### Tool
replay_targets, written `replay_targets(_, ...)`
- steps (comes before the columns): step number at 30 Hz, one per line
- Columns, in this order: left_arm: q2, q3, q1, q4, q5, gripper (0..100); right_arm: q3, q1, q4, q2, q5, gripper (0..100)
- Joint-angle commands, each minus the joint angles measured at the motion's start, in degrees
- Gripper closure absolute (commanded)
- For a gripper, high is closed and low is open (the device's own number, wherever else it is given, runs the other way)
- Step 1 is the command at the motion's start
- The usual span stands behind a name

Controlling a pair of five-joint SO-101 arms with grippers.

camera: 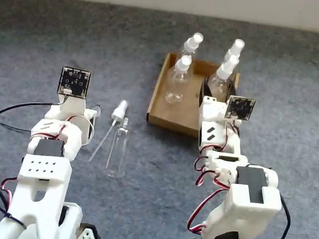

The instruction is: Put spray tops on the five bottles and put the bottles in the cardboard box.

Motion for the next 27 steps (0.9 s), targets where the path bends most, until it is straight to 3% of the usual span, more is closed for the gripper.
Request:
replay_targets(1, -0.04, -0.31, -0.66, -1.05, -0.35, 83, -2.68, 0.31, -1.45, -0.48, -0.18, 99.5)
replay_targets(9, -0.04, -0.31, -0.66, -0.97, -0.35, 83, -2.59, 0.31, -1.36, -0.48, -0.18, 98.6)
replay_targets(17, -0.04, -0.31, -0.66, -0.97, -0.35, 83, -2.59, 0.22, -1.36, -0.48, -0.18, 81.7)
replay_targets(27, -0.04, -0.31, -0.66, -0.97, -0.35, 83, -2.59, 0.31, -1.36, -1.01, -0.09, 81.0)
